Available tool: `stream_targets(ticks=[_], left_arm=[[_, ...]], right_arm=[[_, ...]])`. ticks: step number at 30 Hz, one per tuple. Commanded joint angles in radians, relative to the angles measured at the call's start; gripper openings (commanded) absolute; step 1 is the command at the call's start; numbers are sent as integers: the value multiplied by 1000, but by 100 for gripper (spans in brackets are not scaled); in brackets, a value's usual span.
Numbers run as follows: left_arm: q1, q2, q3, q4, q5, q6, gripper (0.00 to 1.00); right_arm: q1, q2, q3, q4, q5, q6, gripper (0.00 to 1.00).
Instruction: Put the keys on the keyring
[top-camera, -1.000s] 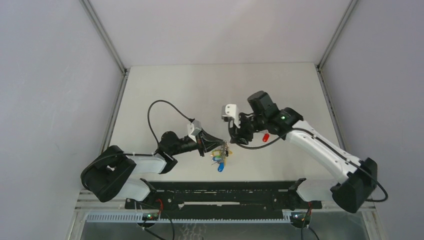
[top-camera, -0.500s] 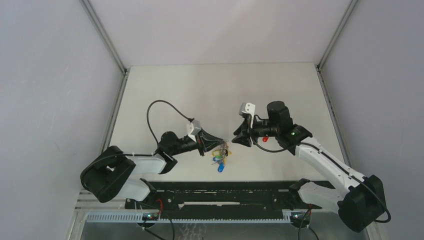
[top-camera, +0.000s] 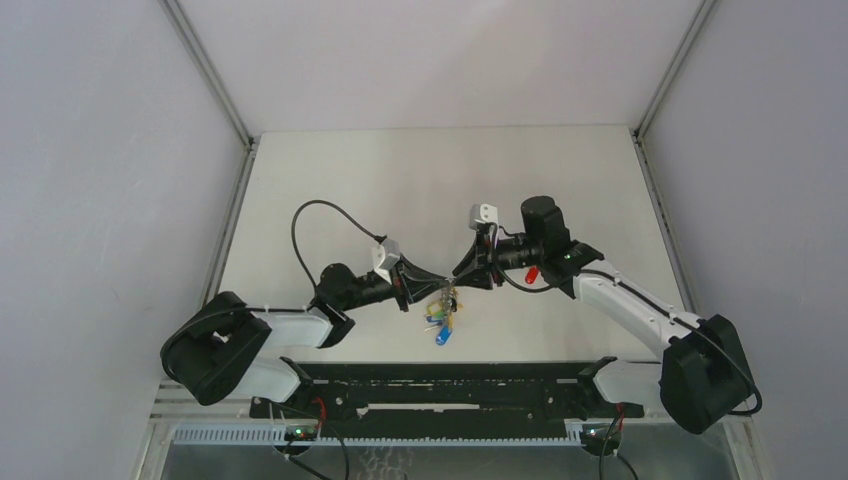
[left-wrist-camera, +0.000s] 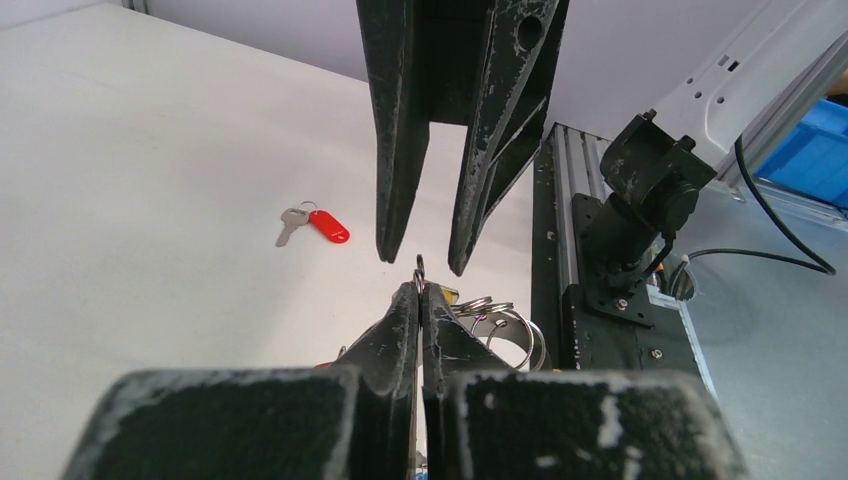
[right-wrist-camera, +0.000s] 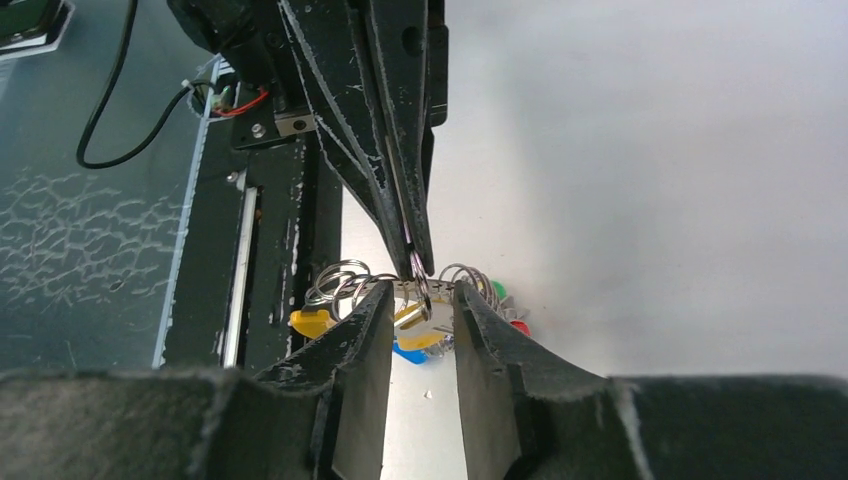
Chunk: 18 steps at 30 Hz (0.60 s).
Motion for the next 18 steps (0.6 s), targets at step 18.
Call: stream_targets(ticks=[18], left_arm=[[2,-36,-3,85,19,-22,0]], right_arm=[[-28,43,37,-56,-144,-94,11]])
